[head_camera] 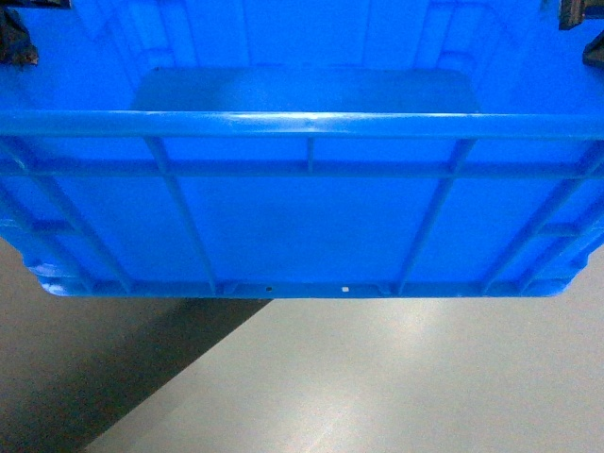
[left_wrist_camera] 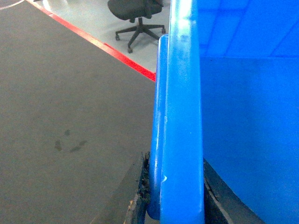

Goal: Place box next to blue box on left shelf

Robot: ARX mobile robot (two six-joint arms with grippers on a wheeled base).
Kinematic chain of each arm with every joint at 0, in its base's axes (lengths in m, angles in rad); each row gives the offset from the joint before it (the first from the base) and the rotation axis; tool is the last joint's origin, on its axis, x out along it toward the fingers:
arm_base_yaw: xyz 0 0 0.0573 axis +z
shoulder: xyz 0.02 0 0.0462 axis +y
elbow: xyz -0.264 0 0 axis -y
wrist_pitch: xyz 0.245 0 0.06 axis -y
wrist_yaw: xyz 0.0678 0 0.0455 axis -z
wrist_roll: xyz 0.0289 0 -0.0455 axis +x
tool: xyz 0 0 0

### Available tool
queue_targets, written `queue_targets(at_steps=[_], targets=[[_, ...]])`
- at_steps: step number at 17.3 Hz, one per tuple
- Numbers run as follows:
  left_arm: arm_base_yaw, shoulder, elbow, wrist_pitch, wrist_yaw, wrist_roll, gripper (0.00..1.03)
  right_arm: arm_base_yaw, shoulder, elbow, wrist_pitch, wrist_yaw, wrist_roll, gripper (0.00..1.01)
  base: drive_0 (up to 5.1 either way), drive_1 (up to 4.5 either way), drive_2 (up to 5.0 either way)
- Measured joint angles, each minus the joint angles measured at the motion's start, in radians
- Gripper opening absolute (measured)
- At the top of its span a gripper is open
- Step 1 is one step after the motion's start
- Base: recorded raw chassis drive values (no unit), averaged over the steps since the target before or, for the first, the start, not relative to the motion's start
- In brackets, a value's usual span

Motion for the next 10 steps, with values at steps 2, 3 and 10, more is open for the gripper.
queue_targets(at_steps=[2, 3, 10], targets=[[0.0, 0.0, 0.0, 0.001, 0.0, 0.0, 0.2, 0.0, 0.0, 0.0, 0.0, 0.0, 0.0, 0.21, -1.5, -1.52, -1.5], [0.0, 0.0, 0.0, 0.0, 0.0, 0.0, 0.2, 0.0, 0.0, 0.0, 0.0, 0.0, 0.0, 0.21, -1.5, -1.5, -1.5], [0.0, 0.0, 0.0, 0.0, 0.0, 0.0, 0.2, 0.0, 0.0, 0.0, 0.001, 0.0, 0.0, 0.21, -1.6, -1.57, -1.6]])
